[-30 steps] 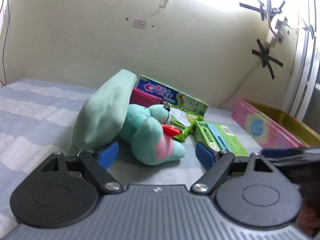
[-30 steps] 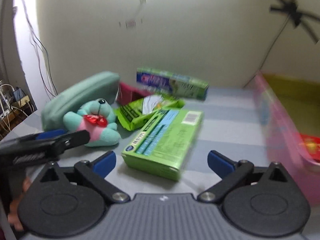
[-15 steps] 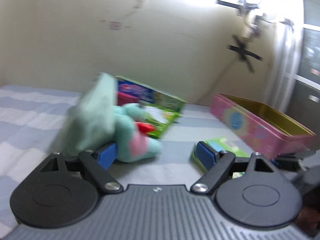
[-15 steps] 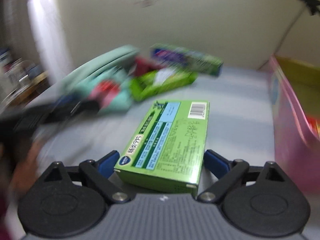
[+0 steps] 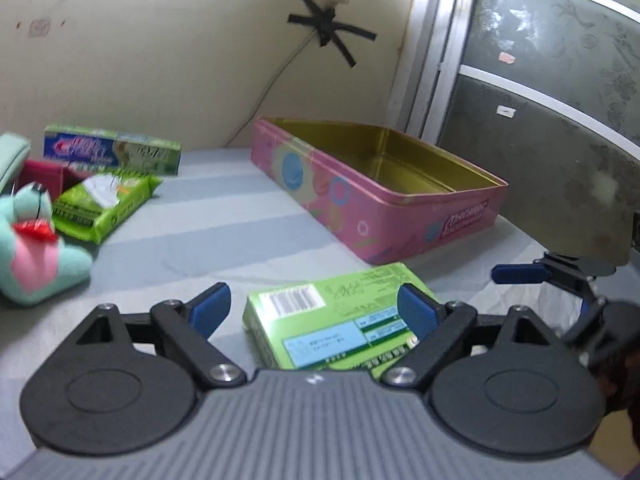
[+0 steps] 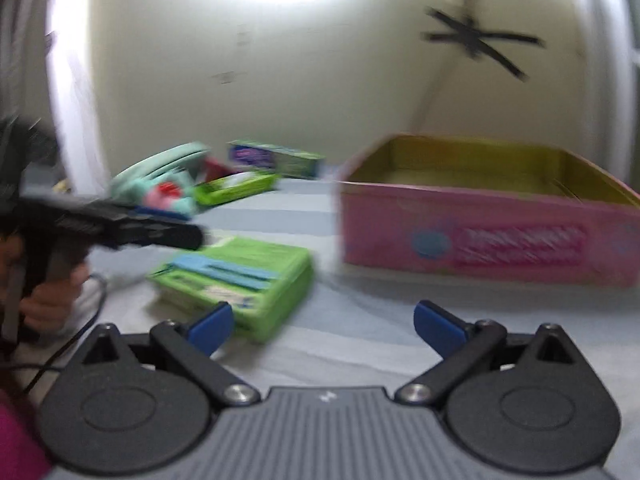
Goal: Organize objects
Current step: 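Carry the green box into the pink tin and release it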
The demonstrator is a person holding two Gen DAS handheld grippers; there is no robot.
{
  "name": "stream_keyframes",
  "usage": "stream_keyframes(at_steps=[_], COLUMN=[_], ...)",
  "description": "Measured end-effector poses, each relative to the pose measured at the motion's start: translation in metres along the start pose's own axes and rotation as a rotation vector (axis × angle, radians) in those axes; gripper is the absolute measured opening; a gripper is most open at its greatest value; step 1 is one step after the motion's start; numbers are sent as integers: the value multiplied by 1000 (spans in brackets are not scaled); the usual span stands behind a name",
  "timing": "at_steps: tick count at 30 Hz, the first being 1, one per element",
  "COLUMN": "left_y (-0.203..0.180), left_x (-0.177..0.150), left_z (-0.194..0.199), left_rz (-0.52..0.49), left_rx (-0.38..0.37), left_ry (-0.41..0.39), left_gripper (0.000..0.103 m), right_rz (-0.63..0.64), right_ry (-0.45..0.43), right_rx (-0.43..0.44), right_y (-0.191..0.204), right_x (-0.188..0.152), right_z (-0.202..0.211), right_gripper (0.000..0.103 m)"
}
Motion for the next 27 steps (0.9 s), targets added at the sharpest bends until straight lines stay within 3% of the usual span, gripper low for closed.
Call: stream_keyframes(at_steps=[4, 5, 6, 9, 12, 16, 18, 21, 27], left_y=[9, 10, 10, 0, -15, -52, -68, -83, -91], left_x=[-13, -16, -20, -14, 15, 70, 89, 105, 118], left_z=[2, 0, -4, -8, -4, -17, -41, -91, -174], left_rz=[128, 151, 168, 133, 92, -40, -95, -165, -174], left_rx=[-25, -38, -52, -30, -43, -96, -103, -103, -96], left_ry=[56, 75, 93, 84, 20, -73, -85, -87, -35], left_gripper=[85, 76, 75, 72, 70, 71, 72, 72, 73], right_rz=[82, 77, 64, 38, 3, -37, -61, -102, -132], right_ry=[40, 62, 79, 91, 5, -181, -215, -212, -127], right_rx=[57, 70, 88, 132, 121, 46, -7, -98, -261], right_y=[32, 36, 37, 41, 30, -8, -30, -63, -117], right_x=[6, 7, 7, 8, 19, 50, 61, 65, 57], right_z=[-25, -33, -37, -45, -32, -2, -1, -15, -47], right_gripper=[90, 85, 76, 66, 63, 62, 64, 65, 66])
Point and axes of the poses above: each gripper's, at about its wrist camera, not at the fingertips, and z roughly against the way its jaws point, y to its left, x to its top, the point moved 5 cm from there along -z, roughly the way its jaws point, and after that the axes turned 14 degrees about -x, right-handed, at the moved point
